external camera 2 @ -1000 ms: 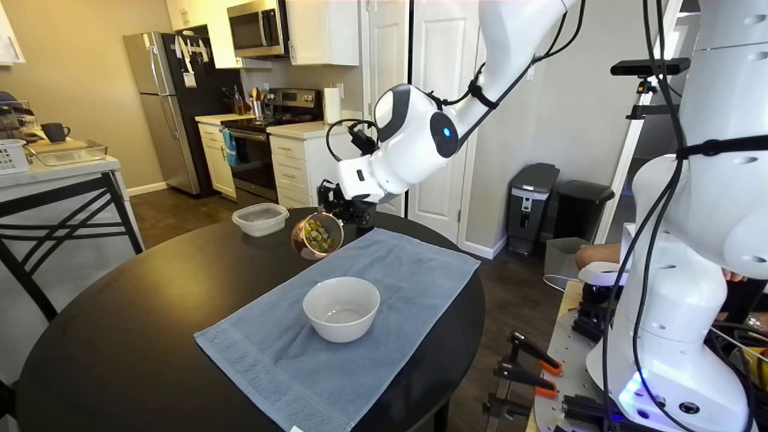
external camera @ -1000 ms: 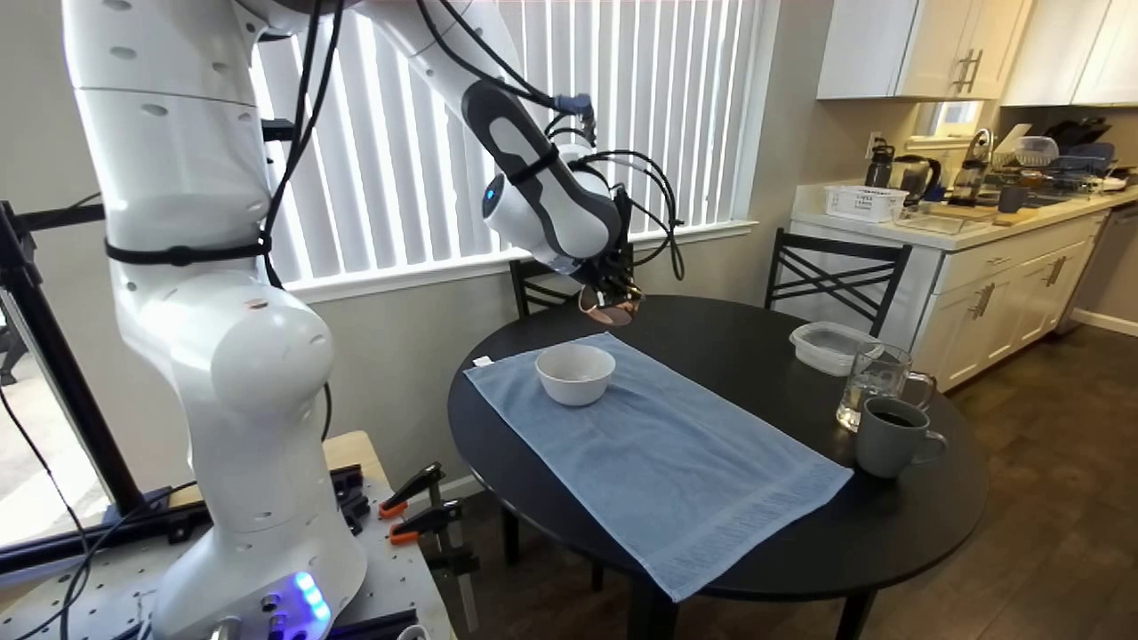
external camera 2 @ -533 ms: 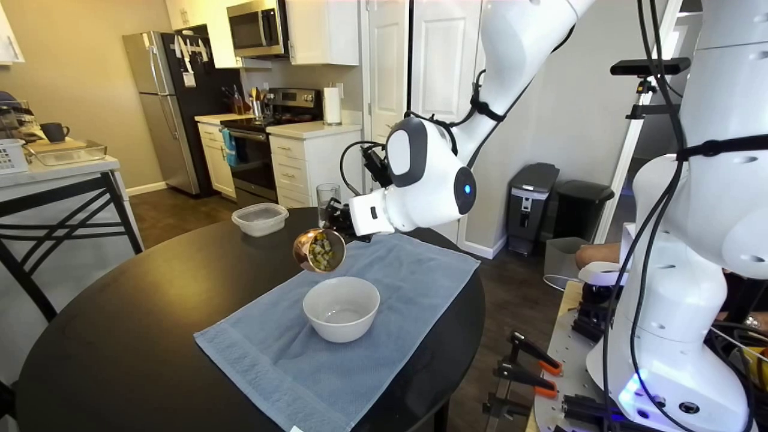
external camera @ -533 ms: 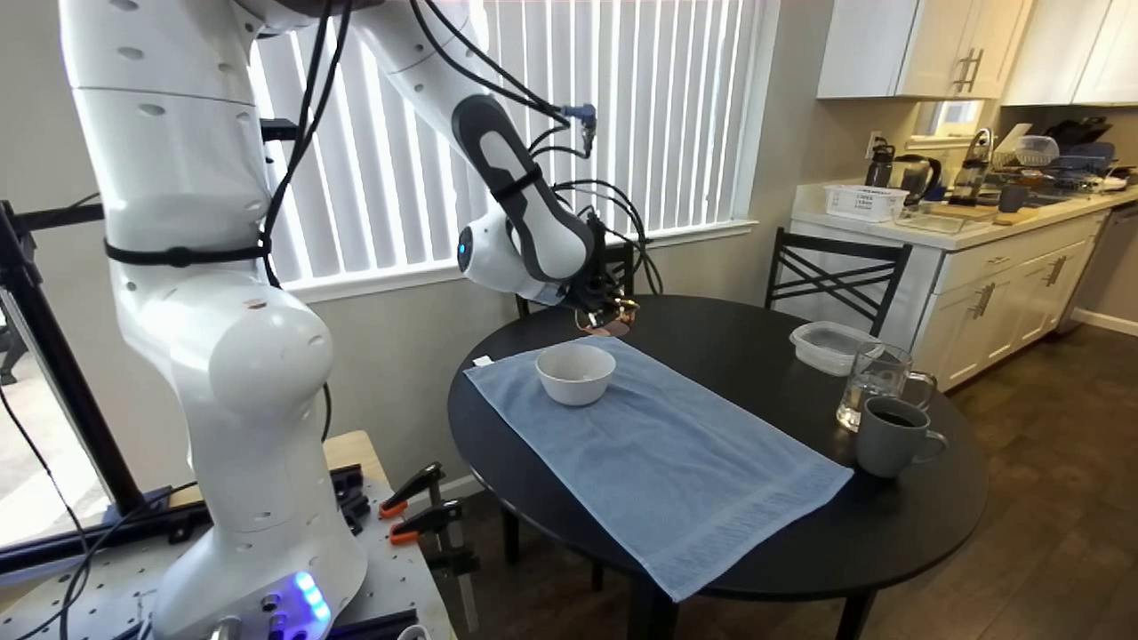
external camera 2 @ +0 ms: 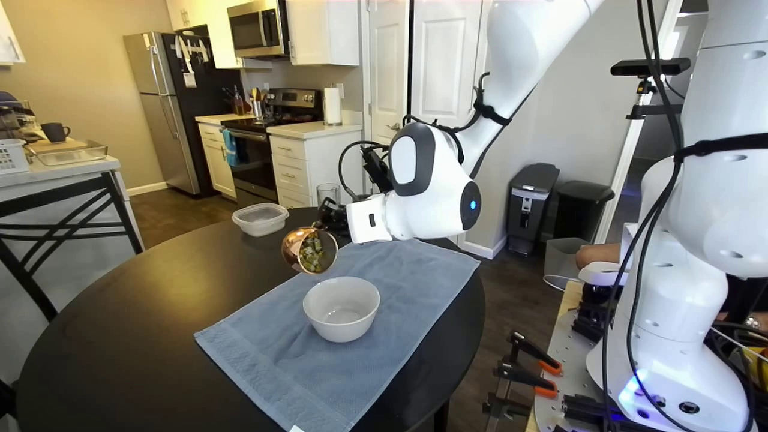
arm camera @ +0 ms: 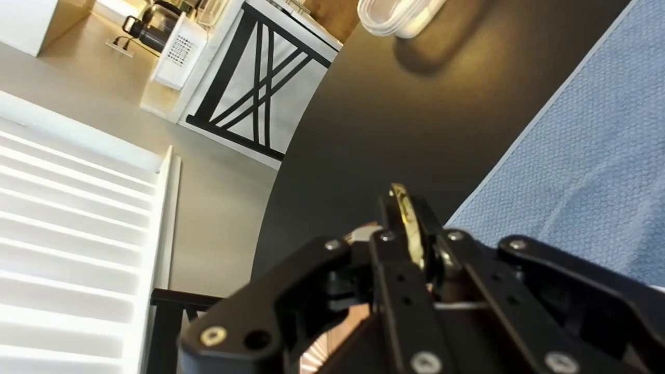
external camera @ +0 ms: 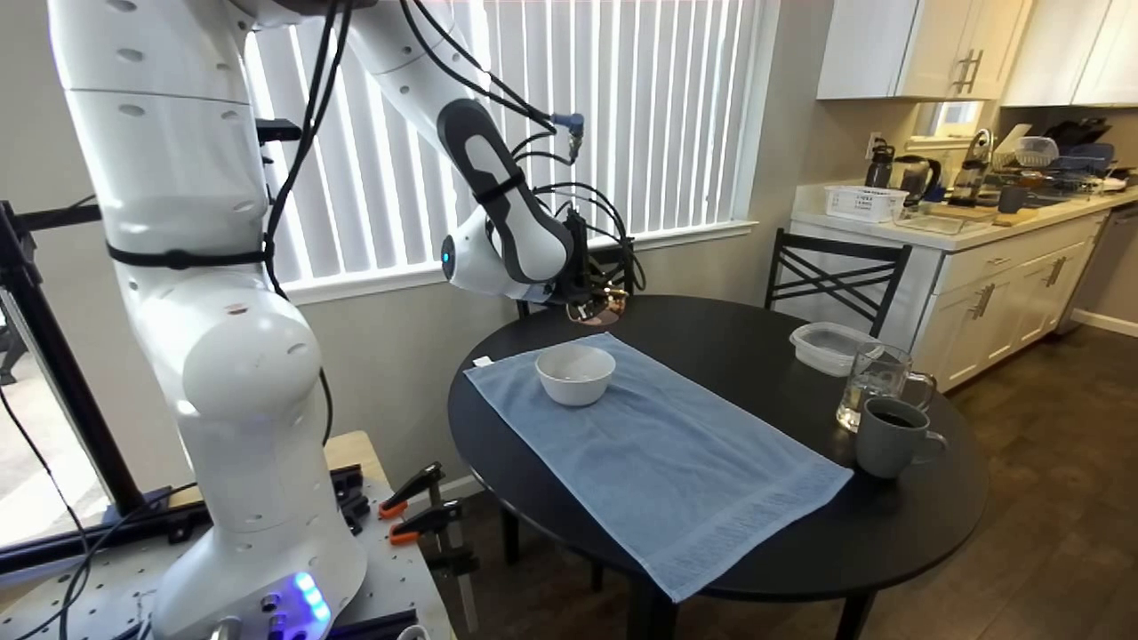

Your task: Pour the contents inside the cup into the bowl

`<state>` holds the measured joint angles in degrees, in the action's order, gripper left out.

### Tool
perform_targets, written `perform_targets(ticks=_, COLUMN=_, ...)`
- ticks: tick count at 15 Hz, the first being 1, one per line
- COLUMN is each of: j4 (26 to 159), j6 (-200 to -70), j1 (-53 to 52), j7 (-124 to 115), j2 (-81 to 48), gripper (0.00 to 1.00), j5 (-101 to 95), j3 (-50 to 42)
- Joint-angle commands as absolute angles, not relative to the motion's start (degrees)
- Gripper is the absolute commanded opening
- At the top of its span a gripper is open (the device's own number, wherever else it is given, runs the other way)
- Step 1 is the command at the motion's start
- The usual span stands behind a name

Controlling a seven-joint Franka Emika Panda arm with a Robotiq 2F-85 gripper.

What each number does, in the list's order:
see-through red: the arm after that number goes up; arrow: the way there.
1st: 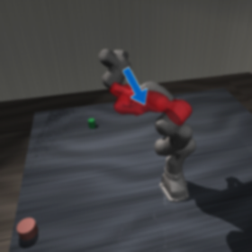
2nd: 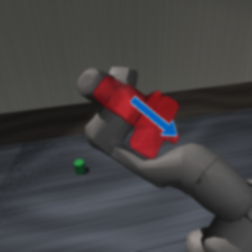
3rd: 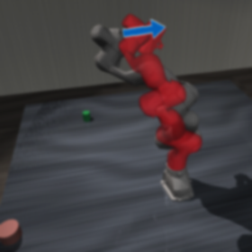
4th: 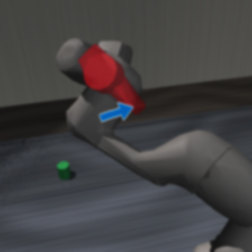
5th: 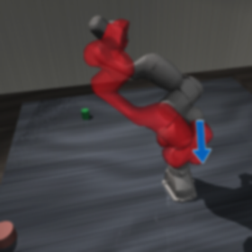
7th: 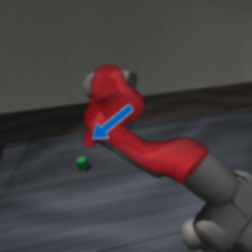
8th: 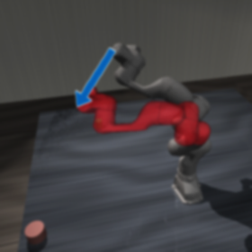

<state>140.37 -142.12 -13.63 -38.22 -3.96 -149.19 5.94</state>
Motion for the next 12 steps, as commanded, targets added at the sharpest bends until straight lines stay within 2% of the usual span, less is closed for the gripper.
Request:
perform_targets(ticks=1, j4=143.2, j6=-138.1, j1=-11.5, j7=-37.1, j2=-0.5, gripper=0.04, j5=-149.0, j3=8.0)
perform_targets(ticks=12, j4=148.6, j6=-125.8, j1=-11.3, j7=-33.5, j2=5.1, gripper=0.04, j5=-149.1, j3=8.6)
